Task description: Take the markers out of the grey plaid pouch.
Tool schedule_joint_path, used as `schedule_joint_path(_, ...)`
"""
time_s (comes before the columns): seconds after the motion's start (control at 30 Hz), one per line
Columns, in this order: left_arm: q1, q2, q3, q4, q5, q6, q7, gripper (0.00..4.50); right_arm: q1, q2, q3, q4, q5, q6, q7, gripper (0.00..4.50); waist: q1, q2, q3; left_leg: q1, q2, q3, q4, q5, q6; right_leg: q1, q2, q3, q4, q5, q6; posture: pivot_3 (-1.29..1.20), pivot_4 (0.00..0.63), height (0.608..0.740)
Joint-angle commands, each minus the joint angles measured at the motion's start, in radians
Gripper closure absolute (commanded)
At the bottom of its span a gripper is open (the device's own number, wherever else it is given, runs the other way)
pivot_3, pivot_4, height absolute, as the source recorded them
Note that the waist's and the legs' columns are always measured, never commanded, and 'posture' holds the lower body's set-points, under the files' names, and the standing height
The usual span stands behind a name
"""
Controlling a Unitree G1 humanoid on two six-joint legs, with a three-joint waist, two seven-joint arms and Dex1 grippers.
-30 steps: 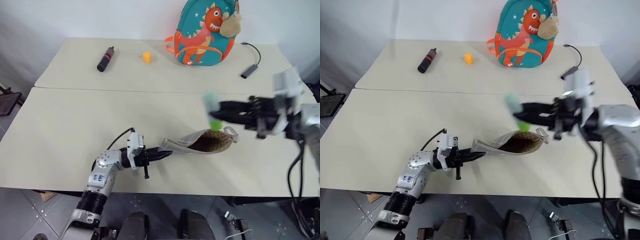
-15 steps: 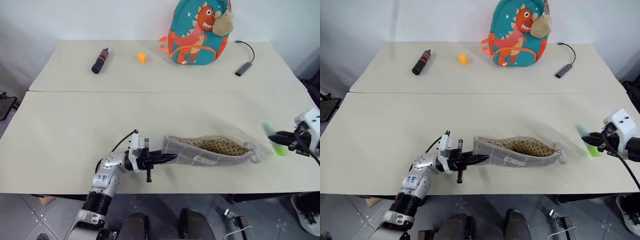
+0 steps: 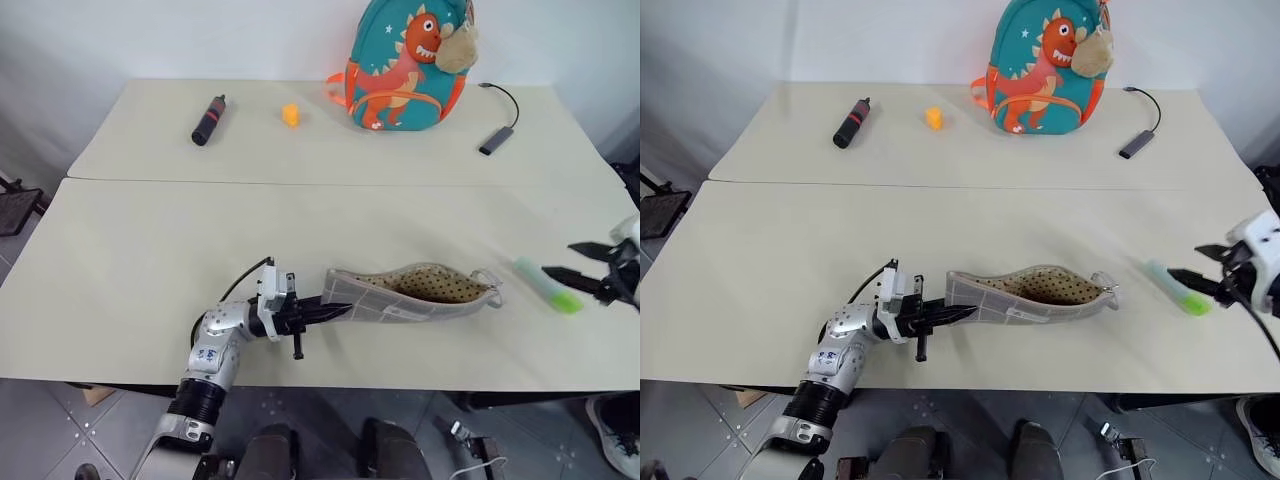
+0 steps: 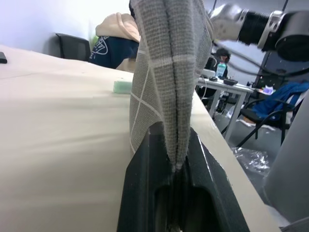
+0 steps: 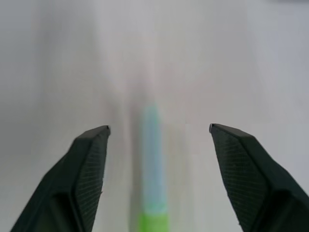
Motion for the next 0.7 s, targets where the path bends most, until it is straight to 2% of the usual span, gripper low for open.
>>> schedule_joint_path(0.03,0.004,-0.004,0.010,0.023,0.007,-0.040,-0.005,4.50,0.046,-0.069,-0.112,-0.247,0.146,0.122,0.106,1.23,-0.001,0.000,0.000,0.000,0.000,0.000,0.000,0.000,0.000,0.000,0.000,0.000,0.000,0.000,0.000,0.00,0.150,0.740)
schedule_joint_path(0.1,0.001,-0.008,0.013,0.033,0.006,-0.053,-0.007,4.50,0.061,-0.102,-0.120,-0.349,0.203,0.212,0.128,1.23,-0.002,0.000,0.000,0.002,0.001,0.000,0.000,0.000,0.000,0.001,0.000,0.000,0.000,0.000,0.000,0.00,0.150,0.740)
schedule_joint_path(0.2,-0.005,-0.017,0.011,0.052,0.014,-0.093,-0.007,4.50,0.051,-0.150,-0.129,-0.504,0.322,0.335,0.161,1.80,-0.001,0.000,0.000,0.005,0.001,-0.003,0.000,0.000,0.000,0.003,-0.001,0.002,0.000,0.000,0.000,0.00,0.150,0.740)
schedule_joint_path(0.3,-0.014,-0.029,0.009,0.075,0.025,-0.134,-0.004,4.50,0.019,-0.145,-0.085,-0.633,0.364,0.339,0.146,2.79,0.000,0.000,0.000,0.006,0.001,-0.007,-0.001,-0.001,0.000,0.003,-0.001,0.003,0.000,0.000,0.000,0.00,0.150,0.740)
schedule_joint_path(0.47,-0.030,-0.050,-0.005,0.110,0.055,-0.207,-0.008,4.50,-0.034,-0.090,0.103,-0.780,0.303,0.270,0.089,4.47,0.005,0.001,0.000,0.006,0.000,-0.007,-0.001,-0.001,0.000,0.003,-0.002,0.003,0.000,0.000,0.000,0.00,0.150,0.740)
schedule_joint_path(0.7,-0.027,-0.064,-0.017,0.110,0.058,-0.231,-0.028,4.50,-0.071,-0.019,0.355,-0.864,0.139,0.295,-0.078,4.47,0.008,0.003,-0.002,0.006,-0.002,-0.007,0.000,-0.001,0.001,0.003,-0.002,0.003,0.001,0.000,0.000,0.00,0.150,0.740)
